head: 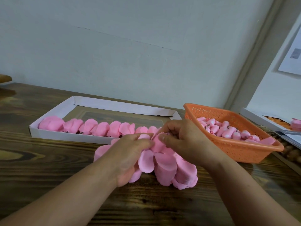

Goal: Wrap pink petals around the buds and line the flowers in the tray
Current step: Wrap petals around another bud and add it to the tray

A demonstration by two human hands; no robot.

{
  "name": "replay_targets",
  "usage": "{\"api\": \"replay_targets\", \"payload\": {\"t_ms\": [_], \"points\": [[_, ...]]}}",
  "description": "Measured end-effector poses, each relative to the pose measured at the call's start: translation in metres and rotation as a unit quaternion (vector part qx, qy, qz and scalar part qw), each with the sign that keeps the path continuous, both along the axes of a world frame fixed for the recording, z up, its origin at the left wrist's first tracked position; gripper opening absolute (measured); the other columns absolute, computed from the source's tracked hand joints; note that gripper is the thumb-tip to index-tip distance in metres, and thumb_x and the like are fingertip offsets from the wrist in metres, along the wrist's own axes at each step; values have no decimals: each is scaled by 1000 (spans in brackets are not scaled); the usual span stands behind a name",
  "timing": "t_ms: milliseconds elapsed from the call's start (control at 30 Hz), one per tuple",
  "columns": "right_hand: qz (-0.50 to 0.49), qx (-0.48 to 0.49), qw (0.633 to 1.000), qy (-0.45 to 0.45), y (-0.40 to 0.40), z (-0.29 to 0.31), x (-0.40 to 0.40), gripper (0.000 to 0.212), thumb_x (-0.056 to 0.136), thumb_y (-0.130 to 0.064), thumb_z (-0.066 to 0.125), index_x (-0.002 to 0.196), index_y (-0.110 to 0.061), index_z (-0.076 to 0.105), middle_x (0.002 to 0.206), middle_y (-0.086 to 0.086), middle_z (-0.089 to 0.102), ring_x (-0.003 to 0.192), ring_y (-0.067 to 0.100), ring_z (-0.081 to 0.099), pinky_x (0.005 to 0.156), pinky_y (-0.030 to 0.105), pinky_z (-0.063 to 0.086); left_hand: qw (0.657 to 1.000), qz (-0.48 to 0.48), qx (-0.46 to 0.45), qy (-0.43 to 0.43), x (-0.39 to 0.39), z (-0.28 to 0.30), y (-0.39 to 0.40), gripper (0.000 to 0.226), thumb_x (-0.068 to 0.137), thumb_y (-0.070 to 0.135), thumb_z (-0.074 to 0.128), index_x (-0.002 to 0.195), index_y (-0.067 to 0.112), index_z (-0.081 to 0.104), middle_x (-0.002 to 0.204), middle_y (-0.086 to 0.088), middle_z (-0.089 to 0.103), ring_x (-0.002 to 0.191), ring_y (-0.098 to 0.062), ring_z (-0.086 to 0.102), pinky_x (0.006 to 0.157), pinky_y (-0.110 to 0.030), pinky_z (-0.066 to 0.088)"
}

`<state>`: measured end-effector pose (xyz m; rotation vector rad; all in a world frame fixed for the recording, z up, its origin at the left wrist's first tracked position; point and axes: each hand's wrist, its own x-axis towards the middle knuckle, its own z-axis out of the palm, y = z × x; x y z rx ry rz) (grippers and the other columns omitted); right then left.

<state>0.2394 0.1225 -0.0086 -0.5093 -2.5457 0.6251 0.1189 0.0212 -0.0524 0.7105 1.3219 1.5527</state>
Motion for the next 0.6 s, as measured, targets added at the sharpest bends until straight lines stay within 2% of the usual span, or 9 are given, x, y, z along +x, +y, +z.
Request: {"api": "replay_targets", "payload": {"t_ms": [33,100,200,233,300,367,433,533,600], "points": [[6,-14,1000,2,0,0,0,8,86,-8,62,86,-13,68,52,-15,51,48,2,42,49,14,32,1000,1,-1,13,1,0,-1,17,92,6,54,102,5,68,87,-12,68,76,-20,62,64,-28,46],[17,-55,998,6,1,1,1,15,86,-8,62,97,-19,61,54,-6,45,51,8,40,53,26,37,999,6,-5,39,2,-2,-3,16,93,10,56,100,4,69,89,-16,67,76,-21,60,64,-28,45],[21,-102,994,-14,2,1,4,33,85,-8,65,114,-21,55,55,-1,43,52,11,43,54,29,41,998,9,-13,52,3,-2,-7,16,92,13,59,97,1,67,92,-21,65,83,-27,57,73,-37,41],[22,-111,993,-19,2,2,4,29,85,-8,66,110,-19,58,55,-1,47,51,10,46,53,27,41,998,6,-13,55,3,-2,-8,14,91,14,61,96,4,69,92,-19,68,83,-27,59,74,-38,41],[22,-122,992,-13,2,4,6,12,84,-6,67,89,-15,62,49,-6,54,46,6,50,48,20,42,998,-8,0,55,4,-1,-9,11,86,15,67,94,13,73,91,-13,73,82,-24,65,74,-37,45],[11,-125,992,7,1,4,7,13,83,-5,67,76,-13,61,45,-7,57,41,3,52,44,16,42,998,-33,20,52,5,0,-10,27,71,22,73,97,14,73,93,-10,75,84,-23,70,75,-35,50],[1,-121,992,23,-1,2,6,13,83,-6,67,73,-11,61,44,-6,59,41,4,53,43,16,43,998,-38,25,48,5,0,-10,38,64,25,74,101,14,72,94,-7,75,89,-22,71,76,-32,54],[7,-126,992,26,-4,1,4,10,85,-7,66,75,-8,63,45,-4,60,42,9,55,44,20,45,1000,-10,17,19,5,-1,-8,22,78,16,70,99,12,72,92,-7,76,85,-20,72,69,-28,55],[22,-181,982,45,-3,3,5,12,89,-9,61,80,-3,64,50,1,61,42,13,53,43,23,43,1000,-3,9,-2,4,-1,-8,20,82,12,68,101,8,71,93,-10,75,81,-21,70,62,-26,53]]}}
